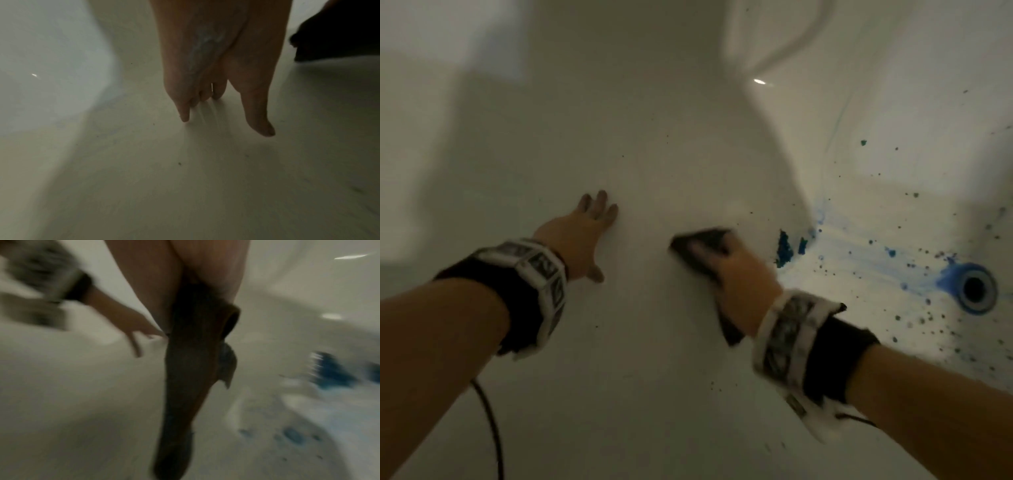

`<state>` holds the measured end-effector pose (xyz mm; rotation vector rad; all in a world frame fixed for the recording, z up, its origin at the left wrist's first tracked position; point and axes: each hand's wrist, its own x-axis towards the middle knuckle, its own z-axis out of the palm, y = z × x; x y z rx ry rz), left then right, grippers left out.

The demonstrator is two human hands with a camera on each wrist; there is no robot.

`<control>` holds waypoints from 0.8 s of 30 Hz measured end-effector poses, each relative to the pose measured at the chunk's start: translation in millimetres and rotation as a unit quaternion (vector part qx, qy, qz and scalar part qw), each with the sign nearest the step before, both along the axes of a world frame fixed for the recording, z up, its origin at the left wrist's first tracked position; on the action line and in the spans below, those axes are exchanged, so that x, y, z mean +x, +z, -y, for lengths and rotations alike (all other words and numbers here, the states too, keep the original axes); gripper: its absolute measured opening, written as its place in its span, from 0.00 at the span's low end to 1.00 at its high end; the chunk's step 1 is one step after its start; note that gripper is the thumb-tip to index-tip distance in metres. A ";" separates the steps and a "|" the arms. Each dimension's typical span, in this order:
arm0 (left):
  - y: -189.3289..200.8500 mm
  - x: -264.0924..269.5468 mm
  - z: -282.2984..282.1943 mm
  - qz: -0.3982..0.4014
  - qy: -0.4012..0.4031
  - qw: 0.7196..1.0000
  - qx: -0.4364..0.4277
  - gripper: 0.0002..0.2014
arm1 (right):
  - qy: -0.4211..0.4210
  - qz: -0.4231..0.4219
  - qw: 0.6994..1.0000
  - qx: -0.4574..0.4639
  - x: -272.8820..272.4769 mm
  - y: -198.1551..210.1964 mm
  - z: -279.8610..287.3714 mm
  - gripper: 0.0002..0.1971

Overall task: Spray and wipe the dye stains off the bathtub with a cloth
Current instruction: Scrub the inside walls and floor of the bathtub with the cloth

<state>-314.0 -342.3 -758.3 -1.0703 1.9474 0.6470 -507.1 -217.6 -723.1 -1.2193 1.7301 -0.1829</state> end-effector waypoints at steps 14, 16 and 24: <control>4.6 0.6 -22.6 0.069 -0.078 0.993 0.053 0.46 | 0.395 -0.118 0.893 0.179 2.2 -19.7 -49.8 0.30; 5.9 3.0 -22.9 0.065 -0.070 0.994 0.048 0.45 | 0.373 -0.184 0.900 0.132 -18.8 -28.5 -36.6 0.34; 12.8 -30.1 -43.4 0.059 -0.119 0.989 -0.065 0.39 | 0.137 -0.281 0.944 0.106 -83.8 -39.6 -3.5 0.34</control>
